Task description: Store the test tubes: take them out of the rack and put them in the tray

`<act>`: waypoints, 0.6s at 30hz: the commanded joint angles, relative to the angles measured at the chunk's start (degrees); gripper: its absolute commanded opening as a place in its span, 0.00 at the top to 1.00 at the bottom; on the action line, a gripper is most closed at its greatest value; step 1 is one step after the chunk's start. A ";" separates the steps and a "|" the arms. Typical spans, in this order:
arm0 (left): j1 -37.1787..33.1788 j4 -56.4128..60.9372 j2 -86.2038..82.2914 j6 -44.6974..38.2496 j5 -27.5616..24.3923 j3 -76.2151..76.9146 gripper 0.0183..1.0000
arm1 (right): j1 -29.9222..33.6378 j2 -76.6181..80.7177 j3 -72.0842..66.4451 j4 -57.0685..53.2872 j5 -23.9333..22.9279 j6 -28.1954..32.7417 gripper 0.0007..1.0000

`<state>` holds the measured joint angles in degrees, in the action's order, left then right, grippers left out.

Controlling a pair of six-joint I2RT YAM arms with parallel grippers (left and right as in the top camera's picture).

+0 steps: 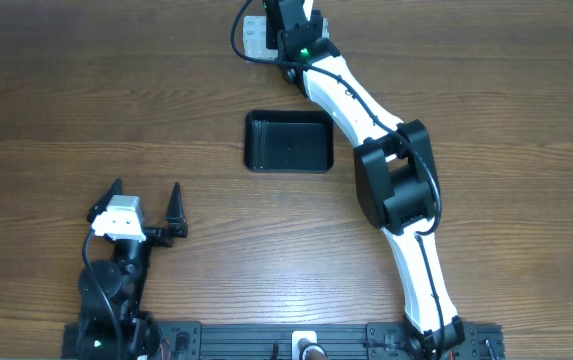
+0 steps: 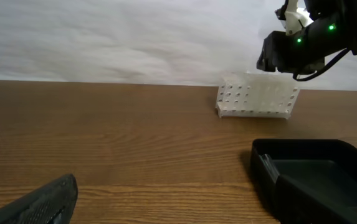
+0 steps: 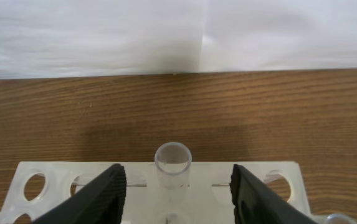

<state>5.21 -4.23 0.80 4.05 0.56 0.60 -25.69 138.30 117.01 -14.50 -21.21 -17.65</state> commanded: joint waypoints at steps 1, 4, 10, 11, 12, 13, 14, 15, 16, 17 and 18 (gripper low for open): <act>-0.31 -0.04 -0.37 -0.83 -0.76 -0.26 0.00 | 0.52 0.87 1.49 0.22 -0.96 0.13 0.57; -0.31 -0.04 -0.37 -0.83 -0.76 -0.26 0.00 | 0.52 1.03 1.49 0.39 -0.96 0.13 0.60; -0.31 -0.04 -0.37 -0.83 -0.76 -0.26 0.00 | 0.55 1.14 1.49 0.39 -0.96 0.13 0.67; -0.31 -0.04 -0.37 -0.83 -0.76 -0.26 0.00 | 0.52 1.14 1.49 0.42 -0.96 0.13 0.67; -0.31 -0.04 -0.37 -0.83 -0.76 -0.26 0.00 | 0.52 1.14 1.49 0.46 -0.96 0.13 0.68; -0.31 -0.04 -0.37 -0.83 -0.76 -0.26 0.00 | 0.52 1.14 1.49 0.50 -0.96 0.13 0.68; -0.31 -0.04 -0.37 -0.83 -0.76 -0.26 0.00 | 0.50 1.14 1.49 0.57 -0.94 0.13 0.69; -0.31 -0.04 -0.37 -0.83 -0.76 -0.26 0.00 | 0.48 1.14 1.49 0.57 -0.94 0.13 0.70; -0.31 -0.04 -0.37 -0.83 -0.76 -0.26 0.00 | 0.48 1.14 1.49 0.57 -0.94 0.13 0.70; -0.31 -0.04 -0.37 -0.83 -0.76 -0.26 0.00 | 0.46 1.14 1.49 0.57 -0.94 0.13 0.71; -0.31 -0.04 -0.37 -0.83 -0.76 -0.26 0.00 | 0.46 1.14 1.49 0.57 -0.94 0.13 0.71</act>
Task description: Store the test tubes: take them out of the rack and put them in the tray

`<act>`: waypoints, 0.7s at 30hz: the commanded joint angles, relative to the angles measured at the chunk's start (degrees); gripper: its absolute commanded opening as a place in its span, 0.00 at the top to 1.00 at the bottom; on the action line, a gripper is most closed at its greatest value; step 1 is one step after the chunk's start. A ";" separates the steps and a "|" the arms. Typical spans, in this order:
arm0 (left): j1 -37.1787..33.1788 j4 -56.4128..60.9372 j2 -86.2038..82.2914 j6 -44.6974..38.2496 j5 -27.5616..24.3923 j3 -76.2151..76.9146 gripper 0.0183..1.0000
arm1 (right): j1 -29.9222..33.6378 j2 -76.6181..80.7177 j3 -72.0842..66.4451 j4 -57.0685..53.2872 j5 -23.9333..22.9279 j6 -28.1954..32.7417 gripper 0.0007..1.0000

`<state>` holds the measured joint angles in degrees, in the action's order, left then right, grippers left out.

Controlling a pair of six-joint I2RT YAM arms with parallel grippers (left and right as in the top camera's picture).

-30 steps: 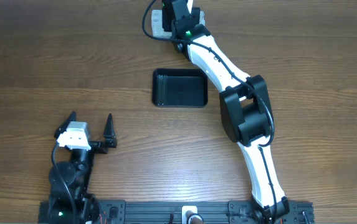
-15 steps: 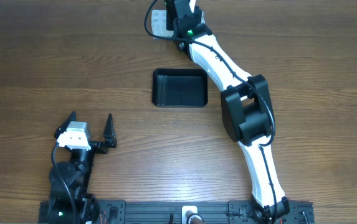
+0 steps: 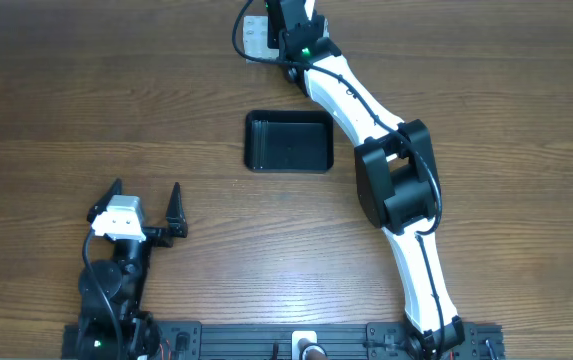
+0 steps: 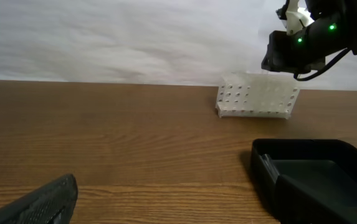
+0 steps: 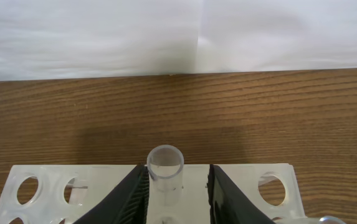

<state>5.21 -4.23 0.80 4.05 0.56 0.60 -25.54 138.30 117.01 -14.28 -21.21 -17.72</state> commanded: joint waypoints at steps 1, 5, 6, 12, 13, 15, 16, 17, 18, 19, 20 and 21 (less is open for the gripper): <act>-0.31 -0.04 -0.37 -0.83 -0.76 -0.26 0.00 | 0.31 1.14 1.49 0.33 -0.94 0.20 0.71; -0.31 -0.04 -0.37 -0.83 -0.76 -0.26 0.00 | 0.33 1.53 1.49 0.81 -0.94 0.22 0.69; -0.31 -0.04 -0.37 -0.83 -0.76 -0.26 0.00 | 0.33 1.60 1.49 1.05 -0.92 0.55 0.68; -0.31 -0.04 -0.37 -0.83 -0.76 -0.26 0.00 | 0.33 2.08 1.49 3.45 -0.90 1.31 0.67; -0.31 -0.04 -0.37 -0.83 -0.76 -0.26 0.00 | 0.33 2.10 1.49 3.72 -0.87 1.29 0.67; -0.31 -0.04 -0.37 -0.83 -0.76 -0.26 0.00 | 0.39 2.38 1.49 4.28 -0.72 1.46 0.66; -0.31 -0.04 -0.37 -0.83 -0.76 -0.26 0.00 | 0.39 2.58 1.49 4.44 -0.72 1.49 0.66; -0.31 -0.04 -0.37 -0.83 -0.76 -0.26 0.00 | 0.46 2.75 1.49 4.52 -0.74 1.51 0.66; -0.31 -0.04 -0.37 -0.83 -0.76 -0.26 0.00 | 0.52 2.97 1.49 4.66 -0.74 1.53 0.66; -0.31 -0.04 -0.37 -0.83 -0.76 -0.26 0.00 | 0.61 3.08 1.49 4.66 -0.74 1.73 0.66; -0.31 -0.04 -0.37 -0.83 -0.76 -0.26 0.00 | 0.72 3.17 1.49 4.68 -0.74 1.70 0.66; -0.31 -0.04 -0.37 -0.83 -0.76 -0.26 0.00 | 0.76 3.17 1.49 4.68 -0.74 1.68 0.66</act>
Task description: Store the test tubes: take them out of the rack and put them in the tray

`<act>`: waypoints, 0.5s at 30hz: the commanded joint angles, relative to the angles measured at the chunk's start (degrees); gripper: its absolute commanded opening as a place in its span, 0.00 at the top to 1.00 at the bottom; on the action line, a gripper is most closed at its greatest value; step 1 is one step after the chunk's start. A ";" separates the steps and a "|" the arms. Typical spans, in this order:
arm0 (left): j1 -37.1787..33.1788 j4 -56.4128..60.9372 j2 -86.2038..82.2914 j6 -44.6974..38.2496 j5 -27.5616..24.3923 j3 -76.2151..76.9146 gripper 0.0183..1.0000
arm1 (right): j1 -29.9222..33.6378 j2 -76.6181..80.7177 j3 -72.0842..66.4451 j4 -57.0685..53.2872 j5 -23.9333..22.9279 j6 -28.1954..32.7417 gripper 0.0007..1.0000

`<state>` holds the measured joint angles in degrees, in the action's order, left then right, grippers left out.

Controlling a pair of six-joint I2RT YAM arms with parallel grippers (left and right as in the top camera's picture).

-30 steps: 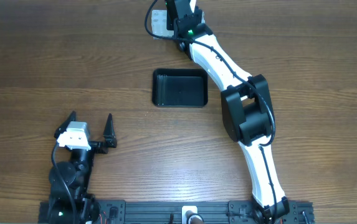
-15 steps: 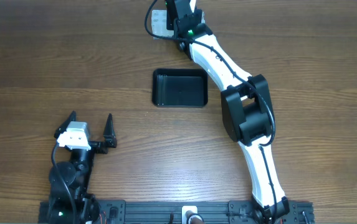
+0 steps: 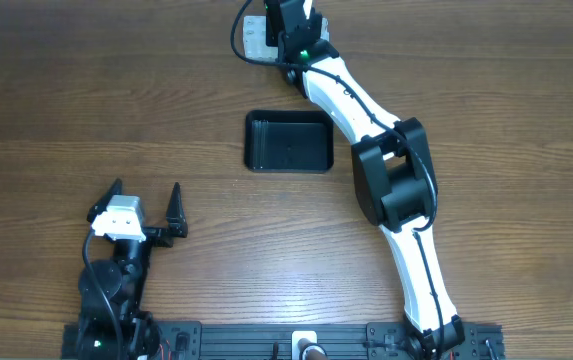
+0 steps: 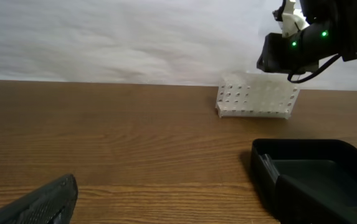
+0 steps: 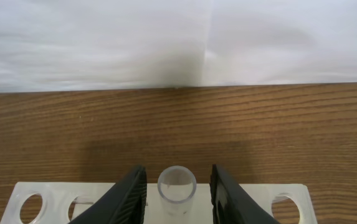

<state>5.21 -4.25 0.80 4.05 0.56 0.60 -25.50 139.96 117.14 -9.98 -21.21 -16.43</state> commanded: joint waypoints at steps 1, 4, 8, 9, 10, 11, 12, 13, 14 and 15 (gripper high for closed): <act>-0.31 -0.02 -0.37 -0.83 -0.76 -0.26 0.00 | 0.74 1.53 1.36 0.42 -0.74 0.42 0.66; -0.31 -0.02 -0.37 -0.83 -0.76 -0.26 0.00 | 0.76 1.53 1.36 0.76 -0.74 0.42 0.67; -0.31 -0.02 -0.37 -0.83 -0.79 -0.26 0.00 | 0.76 1.53 1.36 0.81 -0.74 0.39 0.71; -0.31 -0.02 -0.37 -0.83 -0.76 -0.26 0.00 | 0.76 1.53 1.36 0.81 -0.74 0.42 0.73; -0.31 -0.02 -0.37 -0.83 -0.76 -0.26 0.00 | 0.76 1.53 1.36 0.81 -0.74 0.42 0.74; -0.31 -0.02 -0.37 -0.83 -0.76 -0.26 0.00 | 0.76 1.53 1.36 0.85 -0.74 0.42 0.75; -0.31 -0.02 -0.37 -0.83 -0.76 -0.26 0.00 | 0.74 1.53 1.36 0.96 -0.74 0.42 0.76; -0.31 -0.02 -0.37 -0.83 -0.76 -0.26 0.00 | 0.70 1.53 1.36 1.03 -0.74 0.42 0.77; -0.31 -0.02 -0.37 -0.83 -0.76 -0.26 0.00 | 0.66 1.53 1.36 1.07 -0.74 0.42 0.79; -0.31 -0.02 -0.37 -0.83 -0.76 -0.26 0.00 | 0.66 1.53 1.36 1.20 -0.74 0.42 0.79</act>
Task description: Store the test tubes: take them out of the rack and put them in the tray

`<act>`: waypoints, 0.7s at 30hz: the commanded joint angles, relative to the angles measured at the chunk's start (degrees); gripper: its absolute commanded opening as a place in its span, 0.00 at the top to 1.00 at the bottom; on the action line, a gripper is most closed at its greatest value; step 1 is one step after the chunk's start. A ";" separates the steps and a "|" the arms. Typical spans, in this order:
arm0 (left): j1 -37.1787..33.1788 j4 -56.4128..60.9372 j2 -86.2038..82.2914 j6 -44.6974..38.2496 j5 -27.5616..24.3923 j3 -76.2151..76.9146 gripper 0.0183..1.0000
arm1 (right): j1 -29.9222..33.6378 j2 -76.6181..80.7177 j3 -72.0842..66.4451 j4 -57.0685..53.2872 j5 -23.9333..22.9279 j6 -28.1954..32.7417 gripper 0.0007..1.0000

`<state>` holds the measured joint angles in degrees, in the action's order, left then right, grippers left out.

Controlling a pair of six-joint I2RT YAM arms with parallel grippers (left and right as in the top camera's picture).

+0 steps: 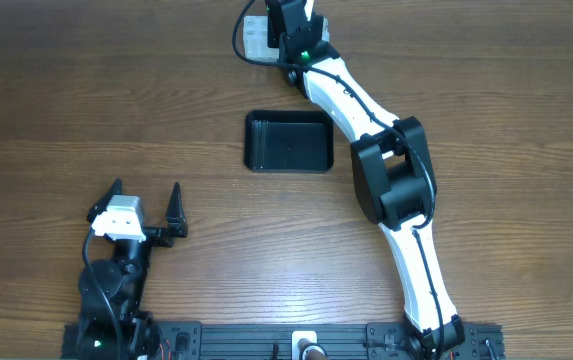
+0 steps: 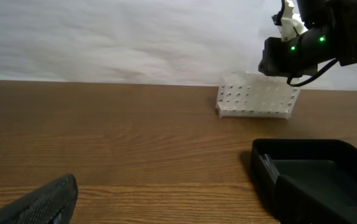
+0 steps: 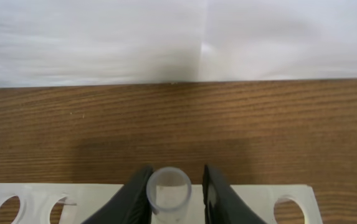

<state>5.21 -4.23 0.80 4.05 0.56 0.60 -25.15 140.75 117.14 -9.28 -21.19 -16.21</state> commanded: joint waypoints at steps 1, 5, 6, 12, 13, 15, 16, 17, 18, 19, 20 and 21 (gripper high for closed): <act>-0.31 -0.04 -0.37 -0.83 -0.76 -0.26 0.00 | 0.31 0.74 1.36 0.52 -0.76 0.20 0.79; -0.31 -0.04 -0.37 -0.83 -0.76 -0.26 0.00 | 0.31 0.74 1.36 0.52 -0.76 0.20 0.81; -0.31 -0.04 -0.37 -0.83 -0.76 -0.26 0.00 | 0.31 0.74 1.36 0.52 -0.76 0.20 0.82; -0.31 -0.04 -0.37 -0.83 -0.76 -0.26 0.00 | 0.31 0.74 1.36 0.52 -0.76 0.20 0.86; -0.31 -0.04 -0.37 -0.83 -0.76 -0.26 0.00 | 0.31 0.74 1.36 0.52 -0.76 0.20 0.86; -0.31 -0.04 -0.37 -0.83 -0.76 -0.26 0.00 | 0.31 0.68 1.36 0.52 -0.76 0.20 0.86; -0.31 -0.04 -0.37 -0.83 -0.76 -0.26 0.00 | 0.31 0.55 1.36 0.52 -0.76 0.20 0.87; -0.31 -0.04 -0.37 -0.83 -0.76 -0.26 0.00 | 0.31 0.39 1.36 0.52 -0.76 0.20 0.87; -0.31 -0.04 -0.37 -0.83 -0.76 -0.26 0.00 | 0.31 0.04 1.36 0.52 -0.76 0.20 0.88; -0.31 -0.04 -0.37 -0.83 -0.76 -0.26 0.00 | 0.31 -0.28 1.36 0.50 -0.76 0.20 0.88; -0.31 -0.04 -0.37 -0.83 -0.76 -0.26 0.00 | 0.31 -0.70 1.36 0.50 -0.79 0.24 0.88; -0.31 -0.04 -0.37 -0.83 -0.76 -0.26 0.00 | 0.31 -1.36 1.36 0.50 -0.76 0.50 0.88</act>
<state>5.21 -4.23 0.80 4.05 0.56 0.60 -25.15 140.75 117.14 -8.93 -21.21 -16.21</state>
